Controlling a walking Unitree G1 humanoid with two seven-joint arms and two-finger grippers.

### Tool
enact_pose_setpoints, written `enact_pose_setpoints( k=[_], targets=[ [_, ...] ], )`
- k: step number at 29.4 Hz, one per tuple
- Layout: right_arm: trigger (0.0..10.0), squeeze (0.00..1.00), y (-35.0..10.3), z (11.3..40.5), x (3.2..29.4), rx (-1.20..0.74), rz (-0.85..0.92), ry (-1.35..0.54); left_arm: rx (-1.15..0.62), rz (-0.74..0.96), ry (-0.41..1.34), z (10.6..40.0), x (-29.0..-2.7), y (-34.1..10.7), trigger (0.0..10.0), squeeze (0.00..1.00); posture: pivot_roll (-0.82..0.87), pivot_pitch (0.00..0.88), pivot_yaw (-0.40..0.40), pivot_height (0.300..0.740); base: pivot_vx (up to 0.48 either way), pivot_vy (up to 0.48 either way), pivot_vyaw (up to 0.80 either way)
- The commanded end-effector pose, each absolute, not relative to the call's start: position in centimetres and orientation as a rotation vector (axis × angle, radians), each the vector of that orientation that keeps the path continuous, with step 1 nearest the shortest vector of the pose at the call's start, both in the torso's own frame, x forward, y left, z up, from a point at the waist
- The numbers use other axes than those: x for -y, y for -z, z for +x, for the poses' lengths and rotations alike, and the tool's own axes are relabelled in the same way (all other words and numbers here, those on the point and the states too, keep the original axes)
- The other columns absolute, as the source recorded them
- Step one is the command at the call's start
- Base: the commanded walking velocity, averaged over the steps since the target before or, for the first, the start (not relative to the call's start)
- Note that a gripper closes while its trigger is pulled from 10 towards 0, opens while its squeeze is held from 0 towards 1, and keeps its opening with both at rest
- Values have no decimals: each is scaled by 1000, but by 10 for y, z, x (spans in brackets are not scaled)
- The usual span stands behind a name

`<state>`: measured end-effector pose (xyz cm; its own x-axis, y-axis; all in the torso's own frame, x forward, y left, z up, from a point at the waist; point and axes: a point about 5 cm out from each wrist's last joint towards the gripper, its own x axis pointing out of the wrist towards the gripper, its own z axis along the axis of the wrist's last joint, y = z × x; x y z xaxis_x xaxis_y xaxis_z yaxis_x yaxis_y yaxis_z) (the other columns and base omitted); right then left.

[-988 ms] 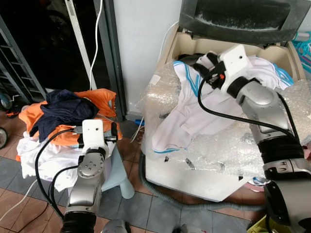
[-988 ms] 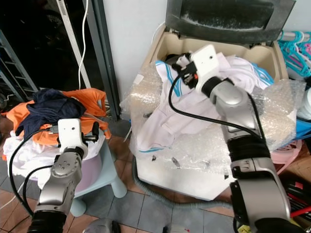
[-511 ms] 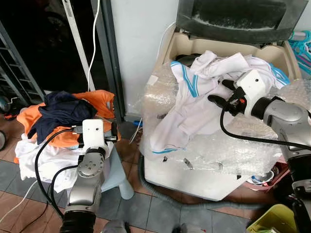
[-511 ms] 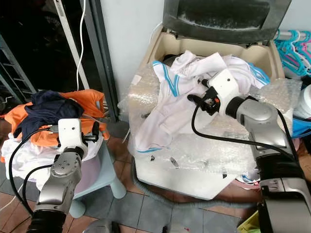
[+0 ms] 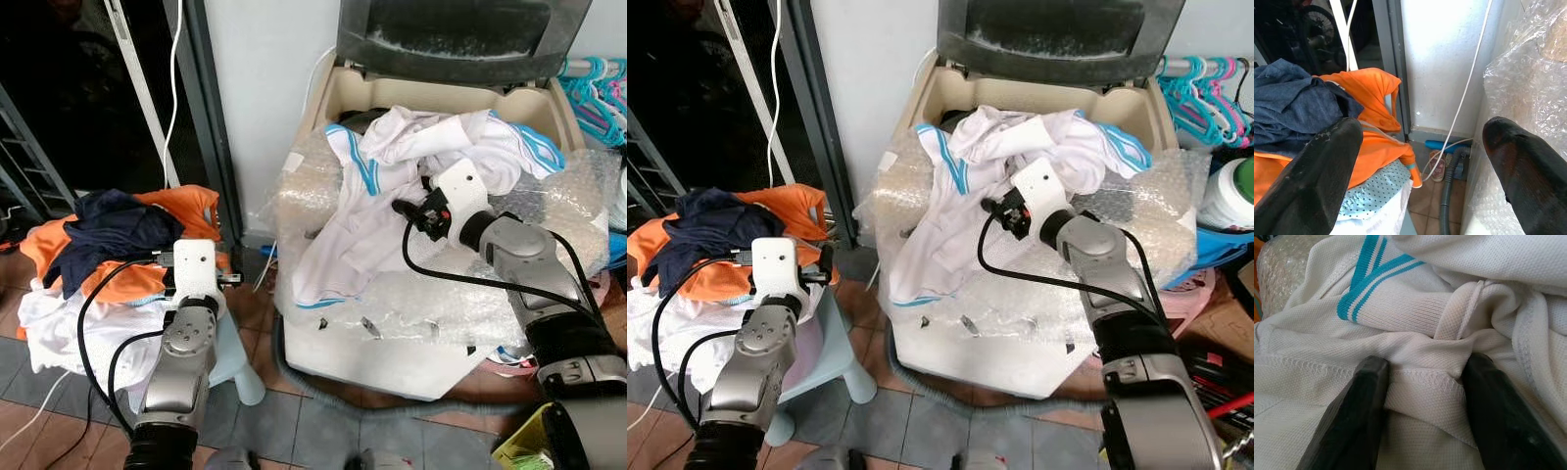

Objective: Clothes washing

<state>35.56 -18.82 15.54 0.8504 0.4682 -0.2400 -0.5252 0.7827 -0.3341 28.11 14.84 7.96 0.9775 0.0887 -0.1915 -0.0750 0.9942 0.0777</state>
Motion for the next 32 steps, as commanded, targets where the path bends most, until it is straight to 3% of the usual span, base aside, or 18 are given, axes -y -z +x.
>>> enact_pose_setpoints(
  k=[1,11,12,16,17,18,21,23,24,25,26,29,30,31,32],
  targets=[
    [0,0,-140,357,188,-244,-423,-511,-193,81,-88,283,-148,-83,10000,0,-72,0,5,740,0,0,0],
    [0,0,-167,381,196,-223,-464,-436,-201,71,-83,284,-144,-82,10000,0,-79,0,-3,740,0,0,0],
    [0,0,-202,393,198,-50,-604,-351,-201,69,-83,285,-143,-81,10000,0,-74,0,-9,740,0,0,0],
    [0,0,-305,401,189,438,-645,-170,-193,69,-98,285,-144,-82,10000,0,-65,0,-20,740,0,0,0],
    [0,0,-305,401,189,438,-645,-170,-193,69,-98,285,-144,-82,10000,0,-65,0,-20,740,0,0,0],
    [0,0,-334,395,189,581,-644,-125,-185,67,-116,284,-145,-83,10000,0,-63,0,-23,740,0,0,0],
    [0,0,-369,388,195,732,-663,-9,-165,69,-134,282,-148,-86,10000,0,-54,0,-35,740,0,0,0],
    [0,0,-374,387,197,752,-665,18,-165,68,-141,282,-148,-86,10000,0,-53,0,-37,740,0,0,0],
    [3059,0,-371,389,200,740,-641,29,-167,65,-148,281,-149,-85,10000,0,-54,0,-38,740,0,0,0],
    [3059,0,-368,390,200,728,-628,26,-167,64,-150,281,-150,-85,10000,0,-54,0,-38,740,0,0,0],
    [10000,0,-359,392,199,702,-606,-1,-168,64,-149,281,-149,-85,10000,0,-54,0,-38,740,0,0,0],
    [10000,0,-321,394,189,611,-542,-191,-169,67,-139,282,-148,-85,10000,0,-59,0,-29,740,0,0,0],
    [10000,663,-308,392,185,580,-521,-271,-170,67,-135,282,-148,-85,10000,0,-60,0,-27,740,0,0,0],
    [10000,1000,-290,389,181,531,-501,-383,-173,67,-131,282,-147,-84,10000,0,-65,0,-22,740,0,0,0],
    [10000,1000,-278,386,181,498,-492,-424,-176,67,-127,282,-147,-84,10000,0,-68,0,-20,740,0,0,0]
  ],
)
